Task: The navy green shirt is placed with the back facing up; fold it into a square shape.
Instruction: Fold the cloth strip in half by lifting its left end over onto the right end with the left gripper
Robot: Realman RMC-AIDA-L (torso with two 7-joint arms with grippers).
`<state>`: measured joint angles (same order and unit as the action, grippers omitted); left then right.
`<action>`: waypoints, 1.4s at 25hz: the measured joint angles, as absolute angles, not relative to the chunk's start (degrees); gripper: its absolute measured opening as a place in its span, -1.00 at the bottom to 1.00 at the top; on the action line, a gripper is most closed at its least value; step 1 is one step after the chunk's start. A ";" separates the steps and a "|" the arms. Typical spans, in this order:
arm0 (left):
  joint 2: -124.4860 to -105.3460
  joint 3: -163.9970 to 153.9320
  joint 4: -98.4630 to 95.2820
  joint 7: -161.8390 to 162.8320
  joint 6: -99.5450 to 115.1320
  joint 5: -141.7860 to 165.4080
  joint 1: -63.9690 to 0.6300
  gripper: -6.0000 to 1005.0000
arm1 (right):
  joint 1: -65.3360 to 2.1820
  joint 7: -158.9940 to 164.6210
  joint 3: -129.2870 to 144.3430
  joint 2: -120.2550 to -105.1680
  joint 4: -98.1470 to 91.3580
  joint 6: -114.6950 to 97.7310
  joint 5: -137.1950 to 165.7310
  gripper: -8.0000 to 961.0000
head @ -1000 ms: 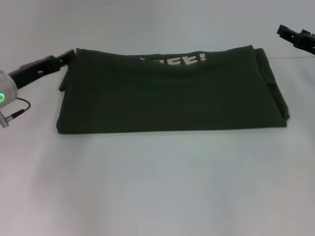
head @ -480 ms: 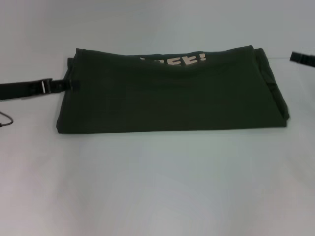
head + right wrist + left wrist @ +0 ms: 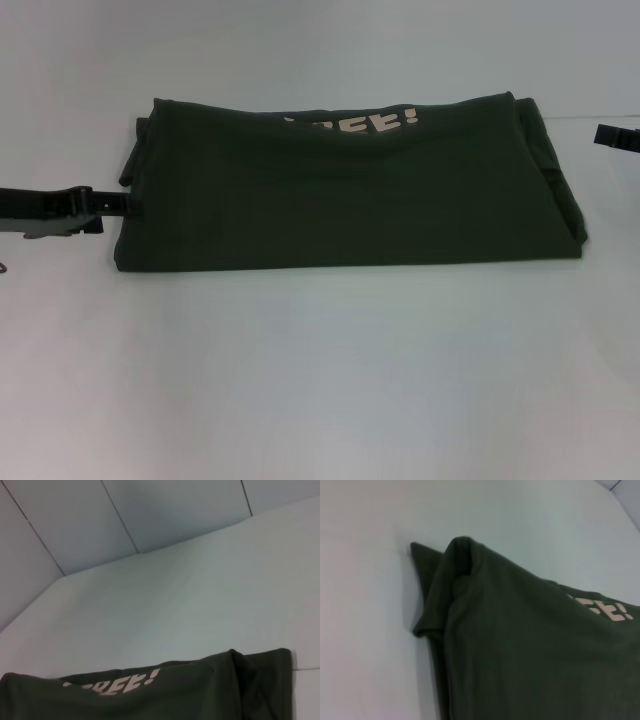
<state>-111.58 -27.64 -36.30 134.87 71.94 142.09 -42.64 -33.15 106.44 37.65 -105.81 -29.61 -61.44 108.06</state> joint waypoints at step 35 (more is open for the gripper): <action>-115.04 -33.57 -29.43 132.06 54.06 142.47 -43.20 0.51 | -33.66 106.40 37.60 -105.67 -29.80 -60.58 109.33 0.67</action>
<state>-115.04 -33.57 -29.43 132.06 54.06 142.47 -43.20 -33.66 106.40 37.60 -105.67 -29.80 -60.58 109.33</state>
